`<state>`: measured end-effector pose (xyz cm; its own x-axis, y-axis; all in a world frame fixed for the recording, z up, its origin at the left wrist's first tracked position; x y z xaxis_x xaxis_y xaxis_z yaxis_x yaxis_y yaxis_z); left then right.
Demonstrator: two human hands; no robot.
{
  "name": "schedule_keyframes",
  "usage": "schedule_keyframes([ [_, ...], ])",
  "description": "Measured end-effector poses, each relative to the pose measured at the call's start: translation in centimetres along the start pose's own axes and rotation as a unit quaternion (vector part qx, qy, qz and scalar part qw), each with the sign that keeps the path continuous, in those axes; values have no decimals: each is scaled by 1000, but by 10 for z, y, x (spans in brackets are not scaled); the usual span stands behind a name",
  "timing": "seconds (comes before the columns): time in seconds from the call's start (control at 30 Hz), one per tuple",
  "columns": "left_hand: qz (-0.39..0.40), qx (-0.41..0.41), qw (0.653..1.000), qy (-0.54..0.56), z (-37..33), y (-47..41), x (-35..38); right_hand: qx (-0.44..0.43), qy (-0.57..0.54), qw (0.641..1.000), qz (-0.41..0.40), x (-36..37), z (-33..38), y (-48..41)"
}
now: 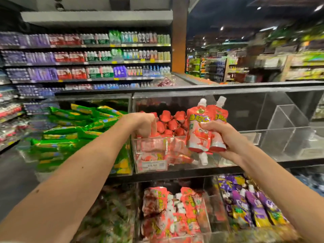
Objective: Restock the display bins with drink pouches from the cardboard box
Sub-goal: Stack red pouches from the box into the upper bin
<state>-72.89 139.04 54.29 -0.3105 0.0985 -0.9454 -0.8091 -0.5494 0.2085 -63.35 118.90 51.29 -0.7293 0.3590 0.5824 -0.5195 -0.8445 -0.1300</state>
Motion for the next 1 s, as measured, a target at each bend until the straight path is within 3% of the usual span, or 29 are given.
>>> schedule_keyframes([
  [0.23,68,-9,996,-60,0,-5,-4,12,28,1000,8,2,13,-14],
  [0.33,49,-23,988,-144,-15,-7,-9,12,37,999,3,0,21,-20],
  [0.43,51,-28,986,-154,-19,-9,-9,15,40,999,-5,-5,23,-26],
  [0.53,67,-29,992,-98,-5,-10,-9,20,42,999,-19,-11,24,-32],
  [0.63,-110,-15,993,32,4,-4,-32,27,42,998,-24,-10,24,-39],
  [0.7,-164,29,954,249,0,5,-44,28,41,998,-28,-7,22,-44],
  [0.77,-116,74,910,391,-17,19,-50,20,40,998,-35,-1,21,-49],
  [0.83,-98,88,909,394,-33,26,-52,12,38,998,-43,7,20,-55],
  [1.0,-162,52,902,396,-31,23,-50,33,26,998,-52,16,10,-65],
])
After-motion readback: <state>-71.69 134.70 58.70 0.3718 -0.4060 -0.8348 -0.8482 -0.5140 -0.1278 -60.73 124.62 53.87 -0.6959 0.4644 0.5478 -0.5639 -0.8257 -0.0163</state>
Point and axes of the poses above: each hand's wrist, its own y-axis away from the middle knuckle, its own x-axis out of the palm, z = x × y, the point moved 5 cm from there along -y, towards the middle knuckle, and after that the axes turned 14 degrees about -y, right-handed, at the moved point
